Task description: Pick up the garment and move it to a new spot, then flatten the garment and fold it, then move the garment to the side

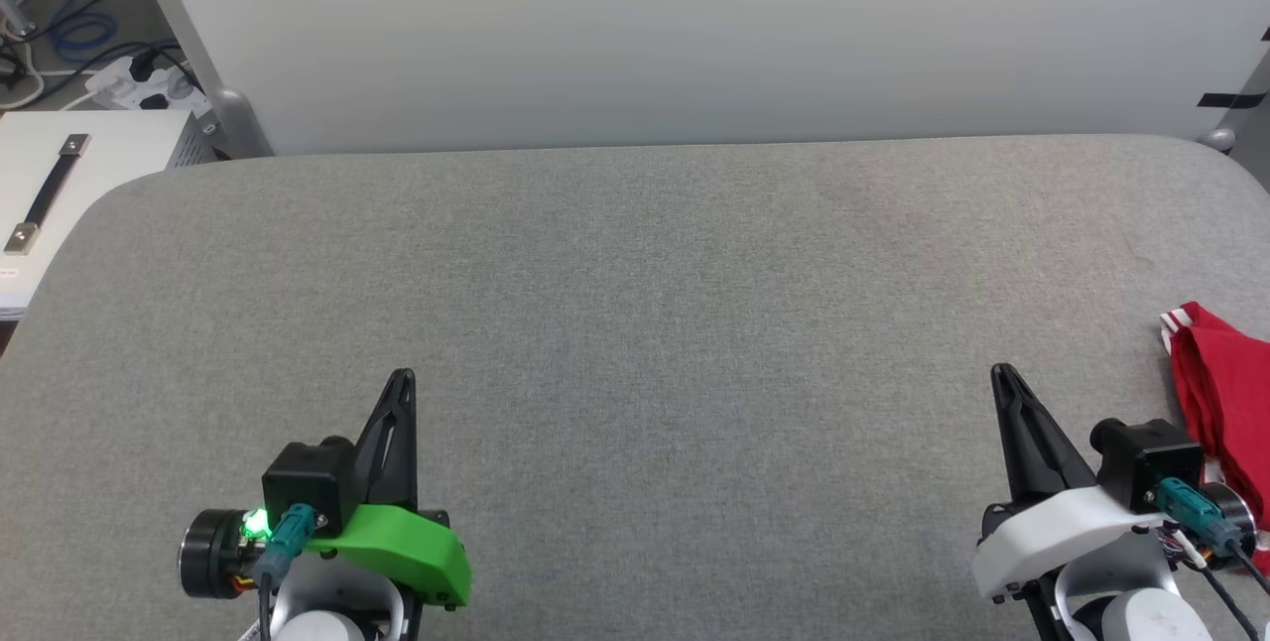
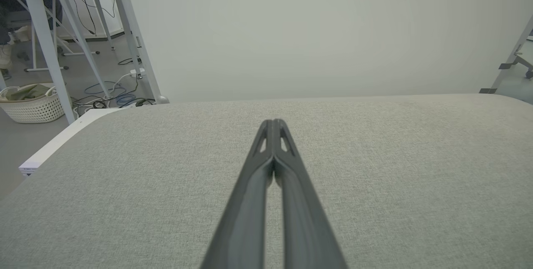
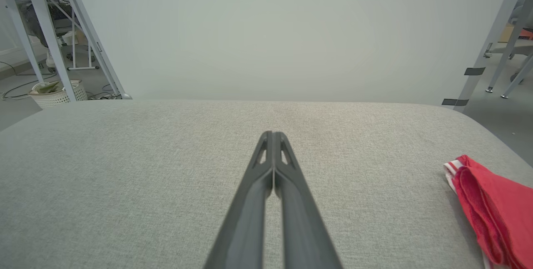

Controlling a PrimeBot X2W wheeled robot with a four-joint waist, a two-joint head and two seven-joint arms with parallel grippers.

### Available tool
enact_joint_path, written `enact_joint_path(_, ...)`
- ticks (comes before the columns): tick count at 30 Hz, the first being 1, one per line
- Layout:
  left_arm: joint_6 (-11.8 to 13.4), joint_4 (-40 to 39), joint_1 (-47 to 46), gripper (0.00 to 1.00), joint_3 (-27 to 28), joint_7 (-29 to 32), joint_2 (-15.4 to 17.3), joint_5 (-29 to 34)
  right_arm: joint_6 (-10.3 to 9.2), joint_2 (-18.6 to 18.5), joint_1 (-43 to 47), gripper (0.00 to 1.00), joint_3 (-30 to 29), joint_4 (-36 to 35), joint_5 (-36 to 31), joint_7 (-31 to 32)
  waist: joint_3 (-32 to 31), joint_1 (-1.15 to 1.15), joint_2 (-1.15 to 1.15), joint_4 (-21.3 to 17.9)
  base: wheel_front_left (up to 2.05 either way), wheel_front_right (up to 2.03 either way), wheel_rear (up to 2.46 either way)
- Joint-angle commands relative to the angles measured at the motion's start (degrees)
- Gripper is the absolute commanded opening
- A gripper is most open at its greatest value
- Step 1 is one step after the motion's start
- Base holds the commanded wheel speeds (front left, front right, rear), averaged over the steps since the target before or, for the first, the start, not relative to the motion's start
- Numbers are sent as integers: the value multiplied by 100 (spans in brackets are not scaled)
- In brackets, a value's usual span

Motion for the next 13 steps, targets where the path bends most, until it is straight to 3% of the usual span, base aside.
enact_joint_path(1, 33, -40, 13, 0, 20, 28, -28, 77, -2, 25, 67, 0, -10, -48, -79, 25, 0, 0, 0, 0, 0, 0, 0)
enact_joint_path(13, 93, -93, 15, 0, 57, 165, -33, 158, -3, 53, 79, 0, -28, -115, -215, 137, 3, 0, 0, 3, 0, 0, 0)
